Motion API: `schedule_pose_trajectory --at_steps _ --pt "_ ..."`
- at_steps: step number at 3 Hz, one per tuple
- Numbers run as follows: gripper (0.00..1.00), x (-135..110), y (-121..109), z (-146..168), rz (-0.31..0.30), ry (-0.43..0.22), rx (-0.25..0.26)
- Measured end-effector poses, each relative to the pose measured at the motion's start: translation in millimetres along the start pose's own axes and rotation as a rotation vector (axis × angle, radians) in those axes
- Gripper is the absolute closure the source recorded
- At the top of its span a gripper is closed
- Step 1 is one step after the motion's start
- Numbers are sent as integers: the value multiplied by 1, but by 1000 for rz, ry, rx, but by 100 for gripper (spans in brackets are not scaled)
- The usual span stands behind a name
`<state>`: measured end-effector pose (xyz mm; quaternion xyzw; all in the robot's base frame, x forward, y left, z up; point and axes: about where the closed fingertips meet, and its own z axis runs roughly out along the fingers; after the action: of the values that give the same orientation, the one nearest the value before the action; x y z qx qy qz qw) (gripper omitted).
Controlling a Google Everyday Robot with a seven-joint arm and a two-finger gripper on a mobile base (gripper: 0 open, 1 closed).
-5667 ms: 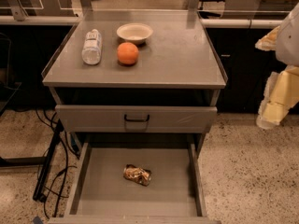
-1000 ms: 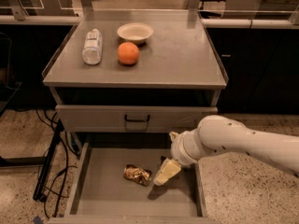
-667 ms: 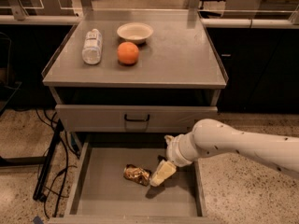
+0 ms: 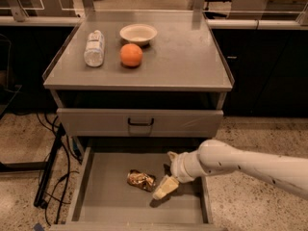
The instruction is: Pick orange can from middle drawer and place on counter
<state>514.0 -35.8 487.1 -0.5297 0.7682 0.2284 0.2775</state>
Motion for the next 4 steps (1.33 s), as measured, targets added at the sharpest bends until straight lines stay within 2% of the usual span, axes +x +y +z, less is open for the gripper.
schedule_pose_trajectory --at_steps 1,2,4 --pt "0 22 3 33 37 -14 -34" --pt "0 20 0 41 32 -8 -31" --pt "0 3 -27 104 18 -8 -65"
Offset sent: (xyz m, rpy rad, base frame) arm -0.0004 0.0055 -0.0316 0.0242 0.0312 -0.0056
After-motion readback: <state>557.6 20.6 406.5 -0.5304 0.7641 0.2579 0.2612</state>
